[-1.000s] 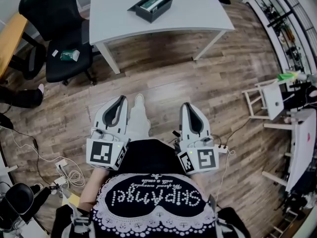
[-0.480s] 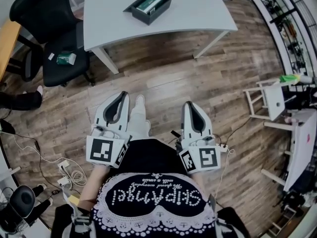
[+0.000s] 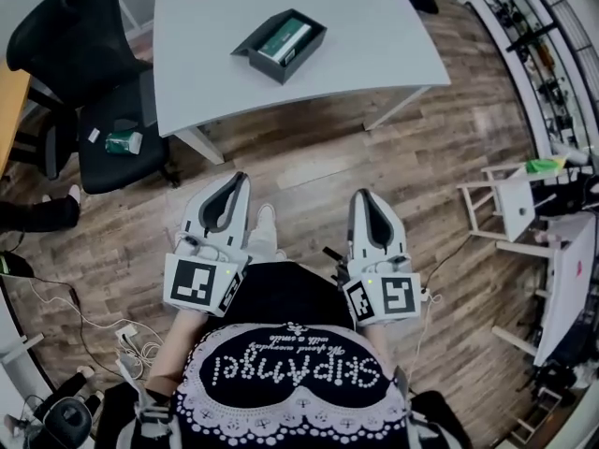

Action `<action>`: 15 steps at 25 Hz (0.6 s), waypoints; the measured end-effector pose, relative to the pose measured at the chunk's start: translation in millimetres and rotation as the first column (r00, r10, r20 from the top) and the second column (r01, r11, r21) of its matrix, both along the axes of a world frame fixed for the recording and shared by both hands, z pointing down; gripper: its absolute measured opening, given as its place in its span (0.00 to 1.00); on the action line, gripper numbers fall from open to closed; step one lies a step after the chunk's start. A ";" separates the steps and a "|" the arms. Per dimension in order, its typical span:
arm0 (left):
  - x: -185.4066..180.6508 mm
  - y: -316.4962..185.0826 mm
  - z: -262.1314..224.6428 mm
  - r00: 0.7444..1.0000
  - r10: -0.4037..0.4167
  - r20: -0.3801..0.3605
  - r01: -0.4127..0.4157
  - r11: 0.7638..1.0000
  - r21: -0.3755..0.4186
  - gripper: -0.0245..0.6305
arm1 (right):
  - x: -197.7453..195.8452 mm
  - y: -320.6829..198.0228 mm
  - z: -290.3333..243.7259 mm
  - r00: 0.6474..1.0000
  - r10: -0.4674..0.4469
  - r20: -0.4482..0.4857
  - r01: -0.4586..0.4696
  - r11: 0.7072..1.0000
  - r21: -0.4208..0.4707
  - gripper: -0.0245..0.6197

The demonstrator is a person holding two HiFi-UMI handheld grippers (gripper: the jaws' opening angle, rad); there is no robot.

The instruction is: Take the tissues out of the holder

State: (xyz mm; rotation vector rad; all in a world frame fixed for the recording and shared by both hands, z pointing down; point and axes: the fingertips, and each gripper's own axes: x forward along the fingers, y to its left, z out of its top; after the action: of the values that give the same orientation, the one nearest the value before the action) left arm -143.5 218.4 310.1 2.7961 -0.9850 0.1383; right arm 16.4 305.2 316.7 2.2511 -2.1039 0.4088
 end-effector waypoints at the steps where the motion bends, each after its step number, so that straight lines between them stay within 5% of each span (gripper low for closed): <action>1: 0.5 -8.4 1.1 1.000 0.005 0.000 -0.005 1.000 0.001 0.08 | 1.5 -7.7 0.5 1.000 0.006 0.000 -0.006 1.000 0.002 0.10; 15: -12.2 -82.1 -1.7 0.999 -0.044 -0.010 0.044 0.999 0.028 0.08 | 10.4 -61.5 5.8 0.997 0.080 -0.020 -0.081 0.996 -0.029 0.10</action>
State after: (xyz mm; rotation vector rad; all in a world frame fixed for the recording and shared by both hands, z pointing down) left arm -155.7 136.3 308.4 2.7957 -1.0536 0.1062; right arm 26.7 243.7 322.5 2.3195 -1.9899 0.4179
